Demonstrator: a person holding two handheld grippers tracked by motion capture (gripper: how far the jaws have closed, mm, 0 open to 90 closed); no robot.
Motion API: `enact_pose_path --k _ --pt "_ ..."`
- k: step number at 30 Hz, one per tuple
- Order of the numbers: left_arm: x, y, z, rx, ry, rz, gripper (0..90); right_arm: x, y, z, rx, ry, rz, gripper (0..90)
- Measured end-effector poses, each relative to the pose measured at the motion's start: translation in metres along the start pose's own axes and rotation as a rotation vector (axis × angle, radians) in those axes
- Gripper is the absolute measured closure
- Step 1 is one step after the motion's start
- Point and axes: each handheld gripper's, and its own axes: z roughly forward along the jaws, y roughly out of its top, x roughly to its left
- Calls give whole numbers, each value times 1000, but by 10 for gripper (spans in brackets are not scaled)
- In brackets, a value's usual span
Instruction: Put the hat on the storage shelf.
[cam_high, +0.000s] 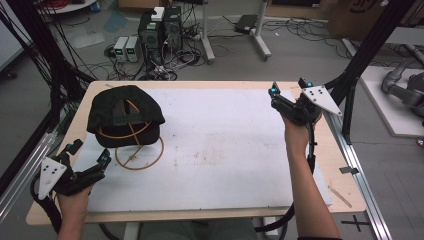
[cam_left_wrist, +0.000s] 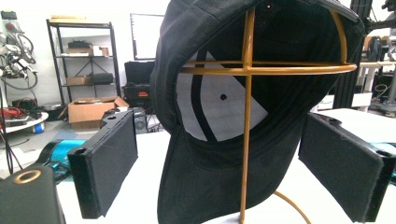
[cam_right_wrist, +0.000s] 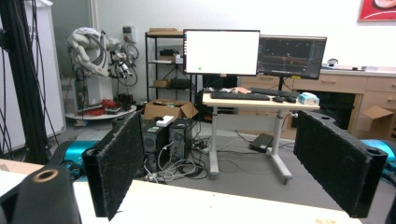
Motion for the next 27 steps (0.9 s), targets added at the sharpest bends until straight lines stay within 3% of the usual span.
enact_pose_path --k 27 --pt "-1 -1 1 6 -1 -1 121 -14 -48 -39 46 -7 6 158"
